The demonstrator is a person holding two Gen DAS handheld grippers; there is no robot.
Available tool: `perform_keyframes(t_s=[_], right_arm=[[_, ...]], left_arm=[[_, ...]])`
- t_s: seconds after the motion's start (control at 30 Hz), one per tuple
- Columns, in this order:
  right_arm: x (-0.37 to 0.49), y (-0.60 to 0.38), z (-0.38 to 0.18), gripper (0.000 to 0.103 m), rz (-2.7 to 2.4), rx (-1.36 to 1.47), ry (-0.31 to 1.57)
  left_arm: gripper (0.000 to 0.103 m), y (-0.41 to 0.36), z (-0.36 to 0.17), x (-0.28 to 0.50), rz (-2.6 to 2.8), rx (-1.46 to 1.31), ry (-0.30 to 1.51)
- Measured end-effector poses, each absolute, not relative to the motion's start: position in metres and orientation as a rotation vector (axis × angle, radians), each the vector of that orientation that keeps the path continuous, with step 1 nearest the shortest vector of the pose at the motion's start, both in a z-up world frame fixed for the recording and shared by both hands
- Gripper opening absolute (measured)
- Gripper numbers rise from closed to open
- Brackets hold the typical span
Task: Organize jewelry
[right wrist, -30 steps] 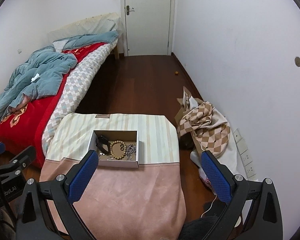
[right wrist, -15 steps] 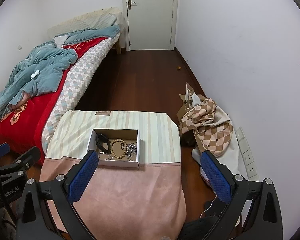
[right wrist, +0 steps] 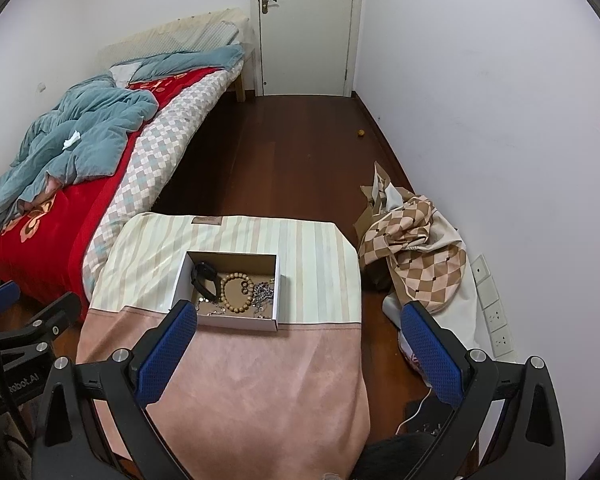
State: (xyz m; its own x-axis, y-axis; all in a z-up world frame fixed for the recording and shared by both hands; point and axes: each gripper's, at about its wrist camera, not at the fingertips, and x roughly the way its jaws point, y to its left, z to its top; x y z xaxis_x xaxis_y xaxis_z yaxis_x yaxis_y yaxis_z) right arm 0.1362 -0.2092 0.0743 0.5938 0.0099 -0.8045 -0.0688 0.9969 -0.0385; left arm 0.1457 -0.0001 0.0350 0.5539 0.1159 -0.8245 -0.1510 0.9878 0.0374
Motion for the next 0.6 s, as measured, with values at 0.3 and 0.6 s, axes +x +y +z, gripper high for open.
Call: perform_keyframes(t_s=[0.3, 0.6], right_arm=[[0.1354, -0.212, 0.0739, 0.103, 0.047, -0.077, 0.942], [0.1364, -0.2125, 0.075, 0.103, 0.047, -0.075, 0.94]], left_arm=[[0.102, 0.0044, 0.0345, 0.1432, 0.155, -0.043, 0.975], [0.102, 0.005, 0.0386, 0.1387, 0.161, -0.03, 0.959]])
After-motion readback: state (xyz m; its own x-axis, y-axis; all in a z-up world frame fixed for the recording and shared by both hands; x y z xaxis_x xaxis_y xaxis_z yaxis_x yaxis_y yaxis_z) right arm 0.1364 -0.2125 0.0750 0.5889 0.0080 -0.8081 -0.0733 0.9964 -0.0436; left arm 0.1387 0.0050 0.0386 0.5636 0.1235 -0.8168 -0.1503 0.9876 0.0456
